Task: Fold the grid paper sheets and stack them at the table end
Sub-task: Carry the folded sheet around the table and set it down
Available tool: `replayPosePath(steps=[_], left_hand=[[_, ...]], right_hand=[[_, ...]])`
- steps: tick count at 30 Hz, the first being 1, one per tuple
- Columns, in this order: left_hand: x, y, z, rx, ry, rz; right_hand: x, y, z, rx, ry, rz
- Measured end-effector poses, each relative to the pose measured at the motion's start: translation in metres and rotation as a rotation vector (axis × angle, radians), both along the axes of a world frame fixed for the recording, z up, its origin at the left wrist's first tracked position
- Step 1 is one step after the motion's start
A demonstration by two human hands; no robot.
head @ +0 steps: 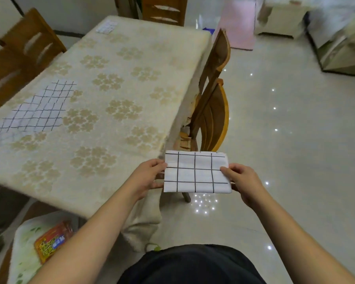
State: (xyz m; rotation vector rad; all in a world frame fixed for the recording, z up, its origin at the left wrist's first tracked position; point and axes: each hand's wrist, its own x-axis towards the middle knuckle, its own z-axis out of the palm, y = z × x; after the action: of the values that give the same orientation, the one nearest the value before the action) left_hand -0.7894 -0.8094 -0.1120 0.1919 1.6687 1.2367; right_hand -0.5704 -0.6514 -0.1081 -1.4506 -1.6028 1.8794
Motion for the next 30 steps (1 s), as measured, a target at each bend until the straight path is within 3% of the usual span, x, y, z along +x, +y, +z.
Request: replayPosePath(steps=[14, 30], left_hand=[[0.165, 0.123, 0.021, -0.059, 0.043, -0.27], [0.141, 0.267, 0.005, -0.02, 0.094, -0.434]], right_hand=[[0.187, 0.068, -0.004, 0.066, 0.088, -0.36], [0.179, 0.173, -0.011, 0.057, 0.072, -0.494]])
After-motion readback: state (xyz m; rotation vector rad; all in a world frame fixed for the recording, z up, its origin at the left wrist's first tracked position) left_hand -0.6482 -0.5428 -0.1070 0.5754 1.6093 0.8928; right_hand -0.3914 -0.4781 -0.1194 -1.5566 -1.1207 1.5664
